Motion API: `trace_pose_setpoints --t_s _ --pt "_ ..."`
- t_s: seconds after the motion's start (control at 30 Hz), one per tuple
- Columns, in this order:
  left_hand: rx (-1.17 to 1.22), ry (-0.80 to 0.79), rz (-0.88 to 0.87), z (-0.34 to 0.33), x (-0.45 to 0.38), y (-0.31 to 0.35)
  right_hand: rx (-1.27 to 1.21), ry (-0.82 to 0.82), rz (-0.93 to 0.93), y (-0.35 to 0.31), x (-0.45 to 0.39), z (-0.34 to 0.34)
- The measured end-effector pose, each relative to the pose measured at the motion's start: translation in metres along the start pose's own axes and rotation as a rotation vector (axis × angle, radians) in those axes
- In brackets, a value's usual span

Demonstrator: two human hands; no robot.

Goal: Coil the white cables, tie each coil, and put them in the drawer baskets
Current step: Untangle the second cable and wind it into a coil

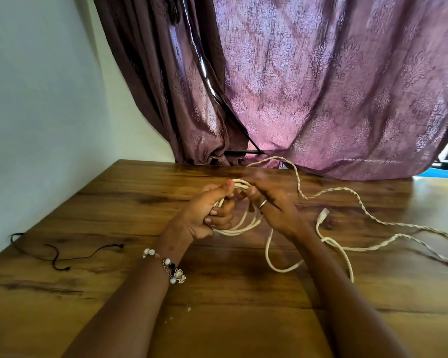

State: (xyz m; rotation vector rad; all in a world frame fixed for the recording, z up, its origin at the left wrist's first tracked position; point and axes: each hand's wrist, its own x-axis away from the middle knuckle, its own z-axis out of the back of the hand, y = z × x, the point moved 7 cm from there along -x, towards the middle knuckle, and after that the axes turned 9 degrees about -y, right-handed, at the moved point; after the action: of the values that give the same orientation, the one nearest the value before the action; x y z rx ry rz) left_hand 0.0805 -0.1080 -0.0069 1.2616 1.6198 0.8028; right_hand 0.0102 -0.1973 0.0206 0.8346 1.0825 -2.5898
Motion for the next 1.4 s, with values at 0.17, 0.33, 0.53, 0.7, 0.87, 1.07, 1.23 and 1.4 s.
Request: trace_pose_setpoints --t_s 0.17,0.33,0.53,0.7,0.87,1.07,1.23,1.4 --pt "0.069 0.188 -0.020 0.007 -0.004 -0.003 0.158 0.115 0.004 0.008 0.000 -0.002" --pt "0.115 0.268 -0.008 0.009 -0.006 -0.005 0.245 0.212 -0.026 0.008 0.003 0.000" --pt "0.335 0.432 -0.138 0.039 0.008 0.015 0.045 0.008 -0.255 0.019 0.002 -0.018" --pt "0.320 0.581 -0.239 0.058 0.021 0.032 0.681 -0.361 -0.339 0.017 0.008 -0.044" --pt "0.073 0.849 -0.318 0.070 0.040 0.048 1.076 -0.539 -0.229 -0.004 0.006 -0.047" --pt "-0.267 0.789 -0.212 0.058 0.024 0.037 0.978 -0.320 0.197 -0.033 0.008 -0.057" --pt "-0.537 0.615 -0.070 0.031 0.010 0.024 0.636 -0.165 0.240 -0.047 0.000 -0.045" --pt "-0.564 0.367 0.107 0.010 0.004 0.006 0.456 -0.002 0.104 -0.046 -0.003 -0.004"
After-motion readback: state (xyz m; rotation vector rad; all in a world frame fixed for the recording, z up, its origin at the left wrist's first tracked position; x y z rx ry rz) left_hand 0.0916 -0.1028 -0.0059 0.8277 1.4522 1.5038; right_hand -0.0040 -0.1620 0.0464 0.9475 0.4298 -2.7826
